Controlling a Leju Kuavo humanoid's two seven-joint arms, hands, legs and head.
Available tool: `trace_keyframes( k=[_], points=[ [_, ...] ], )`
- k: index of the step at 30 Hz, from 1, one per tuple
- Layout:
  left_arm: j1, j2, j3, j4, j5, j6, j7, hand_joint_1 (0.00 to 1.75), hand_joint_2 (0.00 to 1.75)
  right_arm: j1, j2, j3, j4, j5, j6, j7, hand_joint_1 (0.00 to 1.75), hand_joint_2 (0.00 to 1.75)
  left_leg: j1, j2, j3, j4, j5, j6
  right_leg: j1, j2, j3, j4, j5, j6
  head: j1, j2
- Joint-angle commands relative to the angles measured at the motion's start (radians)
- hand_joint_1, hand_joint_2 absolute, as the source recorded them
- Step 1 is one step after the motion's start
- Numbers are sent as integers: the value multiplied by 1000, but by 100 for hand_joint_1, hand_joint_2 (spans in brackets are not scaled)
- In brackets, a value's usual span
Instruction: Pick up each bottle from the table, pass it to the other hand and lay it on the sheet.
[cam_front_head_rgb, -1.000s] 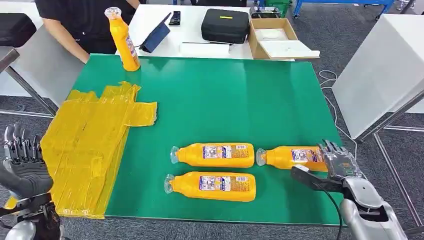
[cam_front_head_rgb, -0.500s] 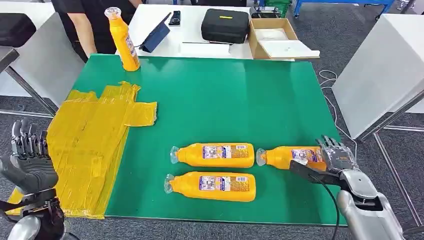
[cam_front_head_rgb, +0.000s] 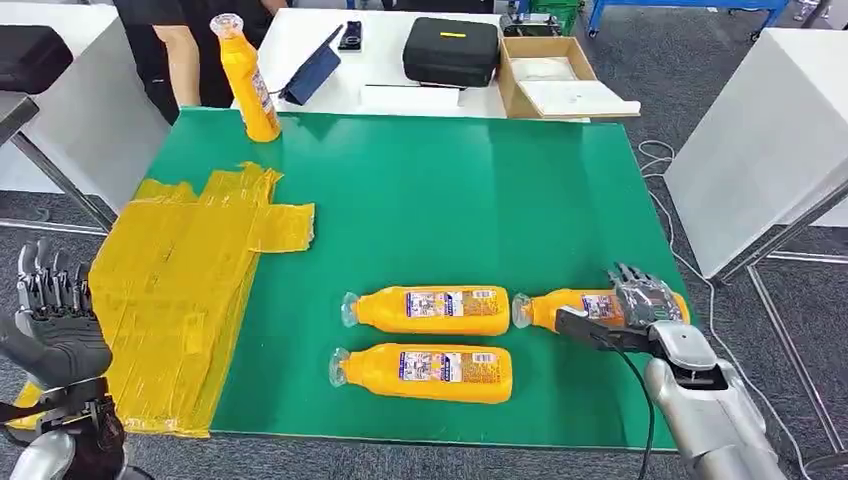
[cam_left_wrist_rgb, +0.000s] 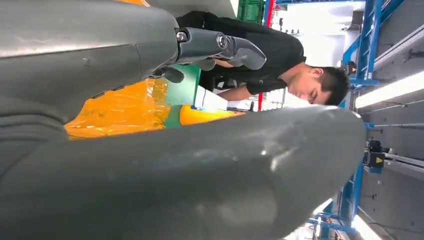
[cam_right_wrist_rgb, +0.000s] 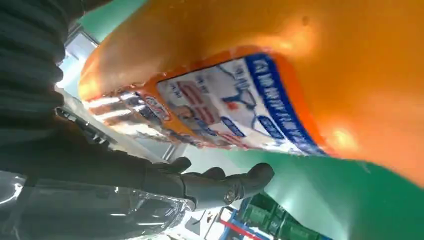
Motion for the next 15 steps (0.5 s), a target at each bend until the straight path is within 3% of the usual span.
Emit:
trace_keyframes(
  k=[1,15],
  points=[
    [-47,4,-21,70,1,4,0,0,0,-74,52,56,157,-8,-5,-8,0,175,2,-1,3,-1,0,-5,1,4,3,-1,0,-3,0,0],
    [-35,7,-1,77,37,13,-2,0,0,-35,-12,68,154,-48,43,-7,0,175,1,0,8,-1,0,-3,1,2,5,-1,1,-3,0,0]
  ],
)
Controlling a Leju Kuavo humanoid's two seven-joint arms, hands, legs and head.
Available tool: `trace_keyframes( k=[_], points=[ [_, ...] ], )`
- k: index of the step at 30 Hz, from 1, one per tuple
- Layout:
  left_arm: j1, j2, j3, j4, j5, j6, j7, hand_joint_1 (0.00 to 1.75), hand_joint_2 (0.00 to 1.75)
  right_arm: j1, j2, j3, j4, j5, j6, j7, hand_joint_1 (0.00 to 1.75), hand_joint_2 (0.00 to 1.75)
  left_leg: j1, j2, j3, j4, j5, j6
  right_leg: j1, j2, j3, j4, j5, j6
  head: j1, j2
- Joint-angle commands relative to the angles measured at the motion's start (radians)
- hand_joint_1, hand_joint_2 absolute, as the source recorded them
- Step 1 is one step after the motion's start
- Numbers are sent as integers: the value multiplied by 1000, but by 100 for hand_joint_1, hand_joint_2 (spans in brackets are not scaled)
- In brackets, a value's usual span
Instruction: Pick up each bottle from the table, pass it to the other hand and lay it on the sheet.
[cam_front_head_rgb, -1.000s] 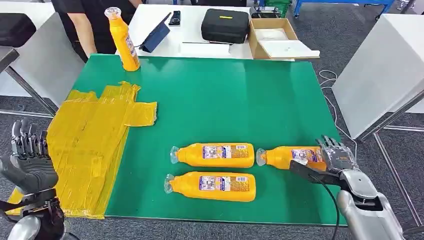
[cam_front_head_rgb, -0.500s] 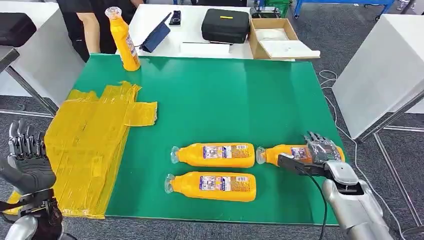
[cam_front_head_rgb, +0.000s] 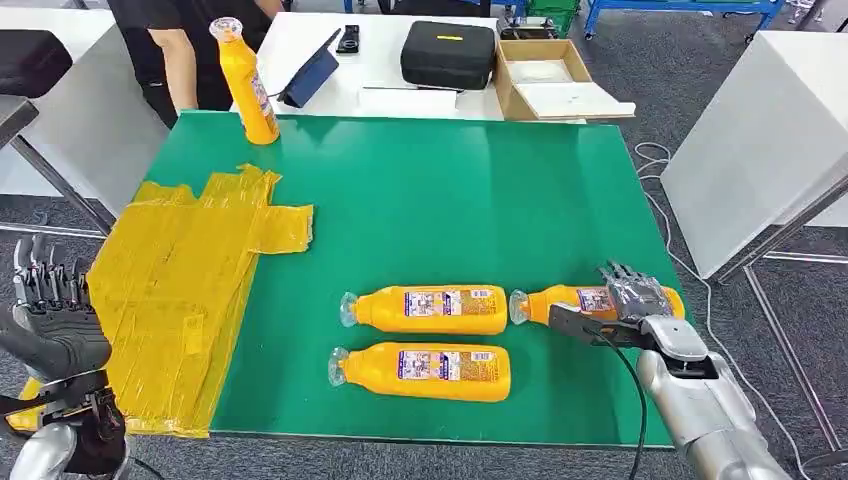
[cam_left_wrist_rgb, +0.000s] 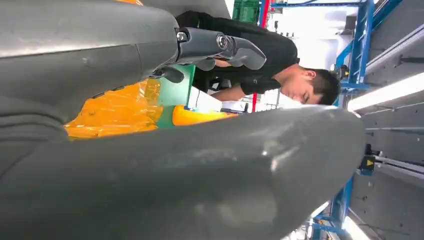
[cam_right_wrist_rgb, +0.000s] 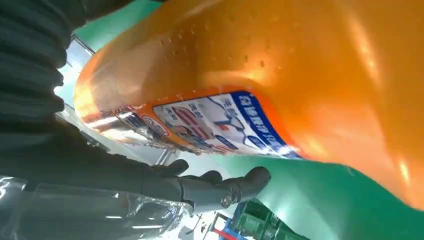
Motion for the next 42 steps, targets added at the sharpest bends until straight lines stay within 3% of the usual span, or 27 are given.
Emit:
trace_keyframes(
  k=[1,7,14,20,21,22,42],
  points=[
    [-22,-3,-3,80,21,-13,3,0,0,27,-43,24,43,-26,29,11,0,175,1,-4,1,-1,1,-5,1,0,1,-2,1,-3,0,0],
    [-41,-9,-17,94,21,-12,3,0,0,52,-66,14,25,-31,41,14,0,175,1,-7,2,-1,2,-1,0,-5,-6,-2,0,-3,0,0],
    [-73,-4,-29,110,19,-9,3,0,0,46,-78,5,38,-25,41,32,0,175,1,-9,2,-1,2,-3,1,-5,4,-2,1,-4,0,0],
    [-96,-6,-36,130,19,-9,7,0,0,54,-101,-10,71,-32,31,19,0,175,1,-11,1,-1,3,-3,0,-6,-5,-3,1,-4,0,0],
    [-96,-1,-34,136,21,-15,5,0,0,59,-113,-7,66,-37,31,3,166,175,1,-10,2,-1,2,-2,0,-5,-4,-3,1,-4,0,0],
    [-100,1,-34,141,23,-19,5,0,0,61,-118,-5,64,-43,36,-6,175,175,1,-9,2,-1,2,-1,0,-5,-2,-3,1,-3,0,0],
    [-83,-5,-13,137,36,-35,-11,0,0,139,-125,-9,-37,-72,49,-2,175,175,1,-10,4,-1,2,-2,1,-6,2,-4,0,-4,0,0]
  ],
)
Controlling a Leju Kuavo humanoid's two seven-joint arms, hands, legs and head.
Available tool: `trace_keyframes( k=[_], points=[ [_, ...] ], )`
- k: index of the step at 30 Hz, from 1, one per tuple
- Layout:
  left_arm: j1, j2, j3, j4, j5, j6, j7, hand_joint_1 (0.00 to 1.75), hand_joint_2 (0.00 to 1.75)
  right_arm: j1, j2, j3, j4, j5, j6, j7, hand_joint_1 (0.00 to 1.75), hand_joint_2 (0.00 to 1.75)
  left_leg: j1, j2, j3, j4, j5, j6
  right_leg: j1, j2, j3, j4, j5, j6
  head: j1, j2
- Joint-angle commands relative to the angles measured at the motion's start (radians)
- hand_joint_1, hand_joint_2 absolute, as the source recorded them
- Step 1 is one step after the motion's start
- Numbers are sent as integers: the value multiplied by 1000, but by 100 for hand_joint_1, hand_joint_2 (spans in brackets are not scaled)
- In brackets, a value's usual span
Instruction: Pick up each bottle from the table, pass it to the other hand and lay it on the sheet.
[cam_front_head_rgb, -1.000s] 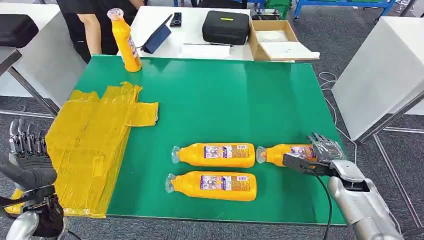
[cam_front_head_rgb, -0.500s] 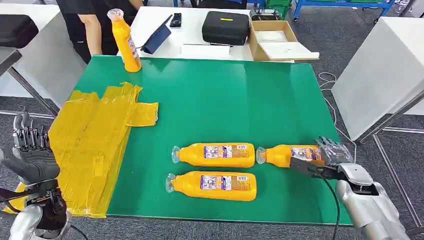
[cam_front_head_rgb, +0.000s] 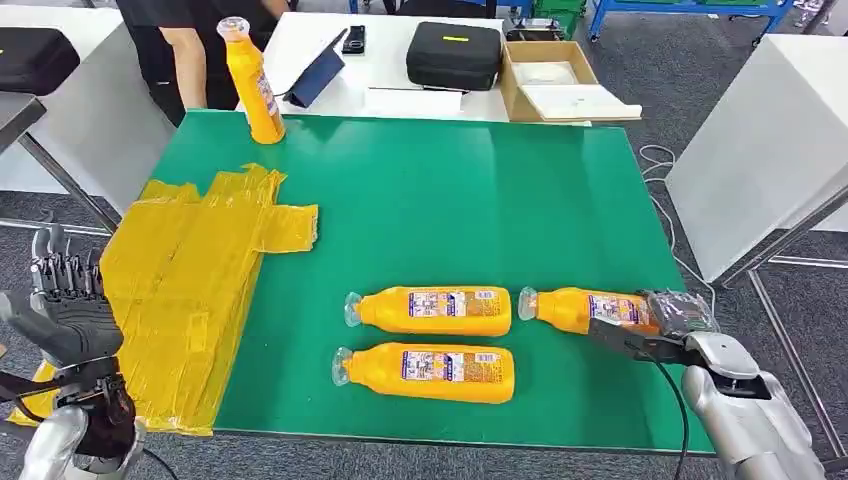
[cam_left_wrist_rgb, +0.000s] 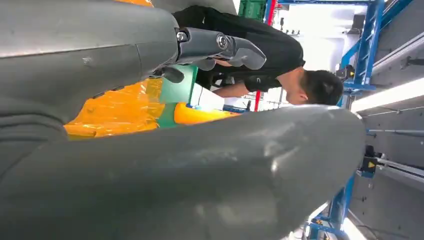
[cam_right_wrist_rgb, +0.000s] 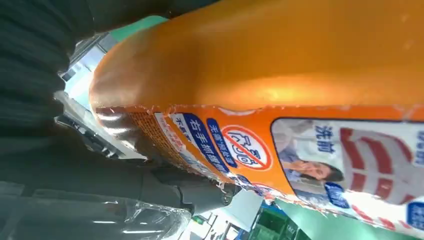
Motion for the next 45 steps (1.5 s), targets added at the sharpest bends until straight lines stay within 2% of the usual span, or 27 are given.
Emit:
trace_keyframes(
  k=[1,4,12,14,15,18,21,22,26,28,32,35,38,41,42,45],
  points=[
    [-11,-6,5,44,1,-3,-2,0,0,76,11,0,1,1,23,1,175,175,2,-3,2,-1,0,-3,1,-1,4,-2,0,-2,0,0],
    [-2,-7,12,38,4,-5,-6,0,0,83,10,3,-10,0,27,-1,175,175,2,-5,2,-2,0,-6,2,-1,4,-3,0,-3,0,0],
    [9,-24,20,29,1,-11,-7,0,0,69,17,14,-11,-1,25,-13,175,175,2,-3,1,-1,0,-4,1,0,-1,-2,0,-2,0,0],
    [5,-27,18,28,1,-12,-7,0,0,63,20,17,-8,-1,29,-15,175,175,3,-4,2,-2,0,-7,2,1,0,-3,0,-3,0,0],
    [2,-28,17,28,0,-12,-6,0,0,58,23,21,-3,0,30,-15,175,175,2,-2,1,-1,0,-3,1,1,2,-2,0,-2,0,0],
    [1,-27,17,27,0,-12,-6,0,0,58,25,21,-3,0,29,-15,175,175,2,-2,1,-1,0,-4,1,1,6,-2,0,-2,0,0],
    [1,-27,17,27,0,-12,-6,0,0,58,25,21,-3,0,29,-15,175,175,3,-4,1,-1,0,-7,2,1,6,-2,0,-3,0,0],
    [1,-27,17,27,0,-12,-6,0,0,58,25,21,-3,0,29,-15,175,175,2,-2,1,-1,0,-3,1,0,5,-2,0,-2,0,0],
    [4,-26,22,22,-5,-10,-5,0,0,49,18,30,-1,-5,8,-29,175,175,2,-3,1,-1,0,-5,1,1,5,-2,0,-2,0,0],
    [17,-27,30,14,-13,-14,-1,0,0,56,-10,27,-77,-30,-9,-47,175,175,3,-3,1,-1,0,-6,2,2,5,-2,1,-3,0,0],
    [49,-36,44,15,-17,-49,9,0,0,102,-103,-14,-332,-97,48,-48,175,175,1,-2,-2,0,0,-4,0,2,2,0,0,-2,0,0],
    [68,-49,51,17,-15,-68,6,0,0,141,-169,-75,-492,-150,60,-64,175,175,-1,-1,-5,0,-1,-4,-1,2,0,2,-1,-1,0,0],
    [74,-61,56,19,-18,-81,-1,0,0,192,-269,-169,-651,-219,98,-88,175,175,-2,-2,-9,2,-1,-4,-2,2,-3,5,-2,-1,0,0],
    [85,-67,65,0,-17,-78,-5,0,0,243,-281,-237,-739,-232,103,-93,175,175,-2,-2,-12,1,0,-2,-2,0,-5,2,0,0,-1,0],
    [86,-67,66,-2,-17,-78,-5,0,0,243,-280,-239,-744,-232,102,-93,175,175,-1,-4,-10,2,-2,-6,-1,1,-3,3,-2,-2,0,0],
    [108,-84,93,-38,-15,-69,-9,0,0,222,-244,-226,-746,-216,100,-95,175,175,-1,-1,-12,0,0,-3,-1,1,-5,1,1,-1,-1,0]
  ],
)
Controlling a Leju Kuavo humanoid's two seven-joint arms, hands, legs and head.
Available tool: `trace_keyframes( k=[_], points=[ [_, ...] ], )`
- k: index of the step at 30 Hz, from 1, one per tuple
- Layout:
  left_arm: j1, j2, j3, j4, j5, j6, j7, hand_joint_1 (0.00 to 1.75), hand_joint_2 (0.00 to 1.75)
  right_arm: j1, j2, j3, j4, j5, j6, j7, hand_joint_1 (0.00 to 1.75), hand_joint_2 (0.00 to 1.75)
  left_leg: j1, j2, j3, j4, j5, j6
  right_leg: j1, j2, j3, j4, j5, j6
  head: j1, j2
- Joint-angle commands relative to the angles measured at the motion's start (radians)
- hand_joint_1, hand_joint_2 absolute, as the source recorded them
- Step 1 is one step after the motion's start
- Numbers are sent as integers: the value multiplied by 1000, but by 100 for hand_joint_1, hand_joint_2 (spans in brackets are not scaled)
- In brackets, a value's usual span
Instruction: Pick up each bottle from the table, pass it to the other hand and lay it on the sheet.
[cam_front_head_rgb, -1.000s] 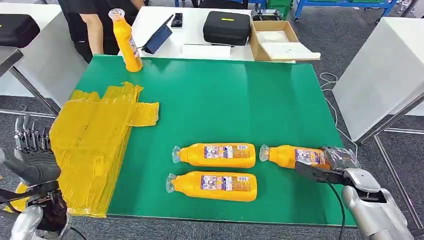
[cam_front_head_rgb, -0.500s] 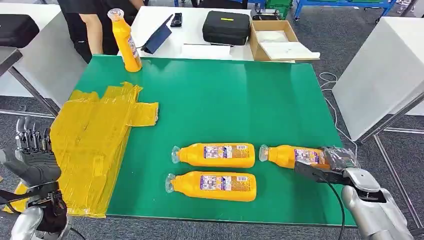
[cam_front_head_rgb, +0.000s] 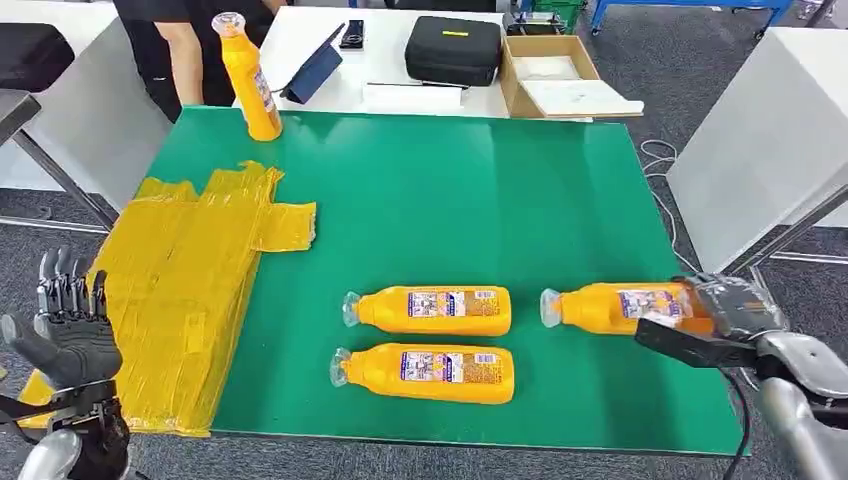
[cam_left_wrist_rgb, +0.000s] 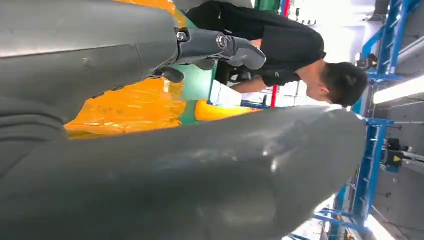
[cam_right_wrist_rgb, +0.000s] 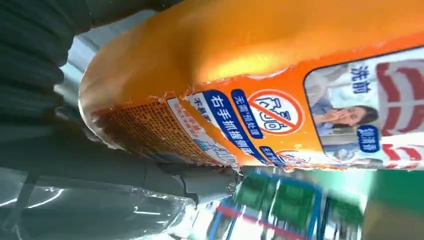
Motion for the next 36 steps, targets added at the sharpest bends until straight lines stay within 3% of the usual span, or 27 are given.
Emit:
trace_keyframes(
  k=[1,5,14,18,19,20,28,31,36],
  points=[
    [30,-70,60,-41,2,6,-7,0,0,10,3,-95,-199,7,12,-9,175,175,1,1,3,0,-2,-5,0,5,2,0,-1,-3,0,0],
    [85,-95,116,-90,-1,16,-4,0,0,-123,64,-28,-117,48,-7,-24,175,175,1,4,2,-1,-1,-4,0,8,-1,0,1,-2,0,0],
    [124,-132,104,-111,77,-90,75,0,0,-256,137,35,-78,30,-45,-43,175,175,1,8,4,-1,-2,-6,1,12,1,0,1,-3,0,0],
    [122,-115,65,-97,143,-156,116,0,0,-296,151,68,-52,19,-52,-45,175,175,2,5,4,-1,-1,-6,1,9,1,0,0,-3,0,0],
    [116,-110,42,-87,158,-178,123,0,175,-315,160,83,-38,10,-54,-44,175,175,3,5,5,-1,-2,-8,1,10,2,-1,0,-4,-1,0],
    [108,-110,26,-75,156,-176,123,0,175,-331,166,98,-29,7,-54,-40,175,175,1,4,2,-1,0,-4,0,6,-1,0,1,-2,0,0],
    [-36,-119,-199,9,130,-129,99,0,175,-530,265,250,83,-159,-97,-5,175,175,0,2,0,-1,2,-4,0,5,-2,1,2,-1,0,0],
    [-122,-117,-279,65,89,-97,66,0,175,-495,361,289,80,-165,-170,35,175,175,1,3,2,-2,3,-6,1,7,0,0,2,-2,0,0],
    [-136,-103,-312,72,102,-65,58,0,175,-484,357,319,75,-170,-201,61,175,175,2,1,1,-1,3,-6,1,5,0,0,2,-1,0,0]
  ],
)
